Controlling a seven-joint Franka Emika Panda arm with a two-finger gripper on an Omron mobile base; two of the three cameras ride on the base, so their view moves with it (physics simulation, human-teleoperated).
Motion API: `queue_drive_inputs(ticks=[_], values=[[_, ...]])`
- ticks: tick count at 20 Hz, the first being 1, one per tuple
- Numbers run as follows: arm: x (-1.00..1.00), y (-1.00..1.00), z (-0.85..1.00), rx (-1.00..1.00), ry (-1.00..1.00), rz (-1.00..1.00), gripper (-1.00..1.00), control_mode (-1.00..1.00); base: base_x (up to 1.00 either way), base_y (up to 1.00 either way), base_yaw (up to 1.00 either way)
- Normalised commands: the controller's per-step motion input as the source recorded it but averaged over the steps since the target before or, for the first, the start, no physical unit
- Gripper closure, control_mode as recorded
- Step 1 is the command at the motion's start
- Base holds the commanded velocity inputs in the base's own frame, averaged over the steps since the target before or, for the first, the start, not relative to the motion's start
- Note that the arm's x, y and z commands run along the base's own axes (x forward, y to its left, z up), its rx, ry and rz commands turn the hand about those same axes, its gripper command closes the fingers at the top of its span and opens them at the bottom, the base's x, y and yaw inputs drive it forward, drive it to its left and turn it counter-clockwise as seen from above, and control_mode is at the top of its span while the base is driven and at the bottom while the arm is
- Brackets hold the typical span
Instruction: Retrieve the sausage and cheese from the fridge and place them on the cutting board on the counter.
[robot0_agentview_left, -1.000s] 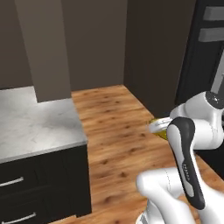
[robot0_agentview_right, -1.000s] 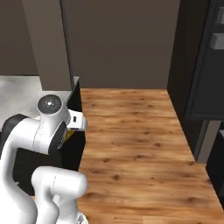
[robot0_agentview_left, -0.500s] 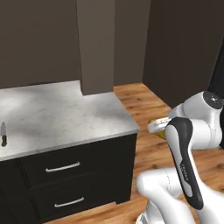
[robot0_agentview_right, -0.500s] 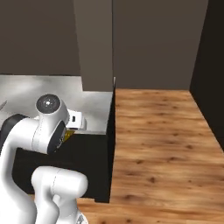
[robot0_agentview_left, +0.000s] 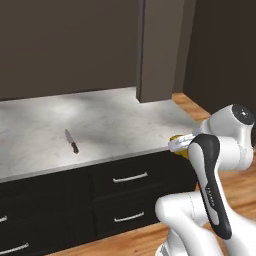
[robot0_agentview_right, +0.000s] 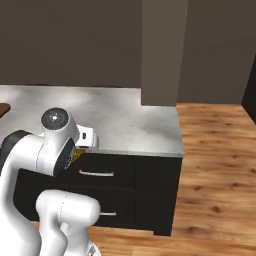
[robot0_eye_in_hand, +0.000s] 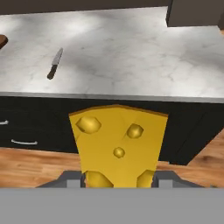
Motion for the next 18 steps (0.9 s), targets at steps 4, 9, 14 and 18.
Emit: queue_drive_inputs(ticks=[4, 9, 14, 18], values=[[0.00, 0.00, 0.00, 0.00, 0.00, 0.00, 1.00, 1.00, 0.01, 1.00, 0.01], [0.00, 0.00, 0.00, 0.00, 0.00, 0.00, 1.00, 1.00, 0.33, 1.00, 0.00], [0.00, 0.00, 0.00, 0.00, 0.00, 0.00, 1.00, 1.00, 0.55, 1.00, 0.00], [0.00, 0.00, 0.00, 0.00, 0.00, 0.00, 1.00, 1.00, 0.31, 1.00, 0.00]])
